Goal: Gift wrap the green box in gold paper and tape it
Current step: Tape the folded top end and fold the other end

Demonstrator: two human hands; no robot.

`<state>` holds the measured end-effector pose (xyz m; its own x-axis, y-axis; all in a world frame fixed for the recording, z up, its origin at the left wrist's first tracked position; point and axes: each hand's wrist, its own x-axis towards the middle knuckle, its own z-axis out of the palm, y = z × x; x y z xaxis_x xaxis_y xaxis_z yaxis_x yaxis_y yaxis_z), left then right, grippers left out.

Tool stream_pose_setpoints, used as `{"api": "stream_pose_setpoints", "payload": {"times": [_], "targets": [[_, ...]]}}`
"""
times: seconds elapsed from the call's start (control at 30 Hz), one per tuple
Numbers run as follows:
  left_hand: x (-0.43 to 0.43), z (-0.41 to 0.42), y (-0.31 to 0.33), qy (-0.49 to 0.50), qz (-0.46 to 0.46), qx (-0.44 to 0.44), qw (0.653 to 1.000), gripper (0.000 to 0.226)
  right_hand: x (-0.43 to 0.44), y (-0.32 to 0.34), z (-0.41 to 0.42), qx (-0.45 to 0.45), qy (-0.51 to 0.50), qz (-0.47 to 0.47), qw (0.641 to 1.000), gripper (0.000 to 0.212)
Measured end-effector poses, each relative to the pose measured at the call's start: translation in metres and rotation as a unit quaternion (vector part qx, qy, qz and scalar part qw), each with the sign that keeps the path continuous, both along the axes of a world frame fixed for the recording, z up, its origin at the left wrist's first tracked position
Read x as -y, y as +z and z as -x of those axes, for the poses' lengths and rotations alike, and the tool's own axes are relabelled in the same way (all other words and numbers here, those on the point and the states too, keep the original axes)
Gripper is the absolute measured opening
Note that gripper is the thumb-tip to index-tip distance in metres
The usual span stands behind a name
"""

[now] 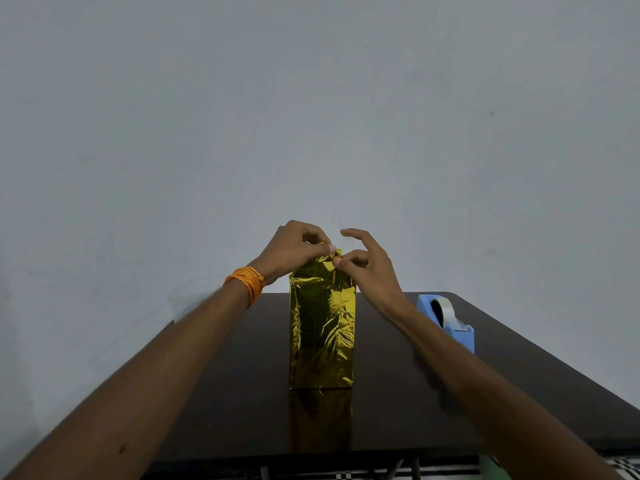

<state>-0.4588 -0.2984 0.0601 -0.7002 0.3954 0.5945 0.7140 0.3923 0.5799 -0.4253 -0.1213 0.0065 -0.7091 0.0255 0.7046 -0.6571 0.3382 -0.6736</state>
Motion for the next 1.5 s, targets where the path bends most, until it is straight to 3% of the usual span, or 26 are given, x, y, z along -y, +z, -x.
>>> {"api": "stream_pose_setpoints", "payload": {"times": [0.13, 0.4, 0.5, 0.83, 1.13, 1.5], "targets": [[-0.005, 0.000, -0.001, 0.020, -0.023, -0.021, 0.999, 0.016, -0.002, 0.000, -0.005, -0.010, -0.007, 0.022, 1.000, 0.053], [-0.012, 0.001, -0.005, 0.066, -0.027, -0.063, 0.995, 0.015, 0.001, -0.007, -0.011, -0.153, -0.111, -0.026, 0.982, 0.063], [-0.012, 0.001, -0.006, 0.070, -0.023, -0.069, 0.995, 0.015, 0.003, -0.003, -0.009, -0.134, -0.127, -0.063, 0.981, 0.066], [-0.009, 0.002, -0.008, 0.079, -0.018, -0.073, 0.994, 0.016, 0.001, 0.002, 0.002, -0.090, -0.086, -0.053, 0.991, 0.065], [-0.014, 0.001, -0.007, 0.079, -0.022, -0.080, 0.993, 0.017, 0.005, 0.002, -0.001, -0.139, -0.124, -0.078, 0.979, 0.068], [-0.006, 0.002, -0.008, 0.015, -0.007, -0.037, 0.999, 0.021, 0.003, 0.007, -0.002, -0.073, -0.036, -0.023, 0.996, 0.061]]}}
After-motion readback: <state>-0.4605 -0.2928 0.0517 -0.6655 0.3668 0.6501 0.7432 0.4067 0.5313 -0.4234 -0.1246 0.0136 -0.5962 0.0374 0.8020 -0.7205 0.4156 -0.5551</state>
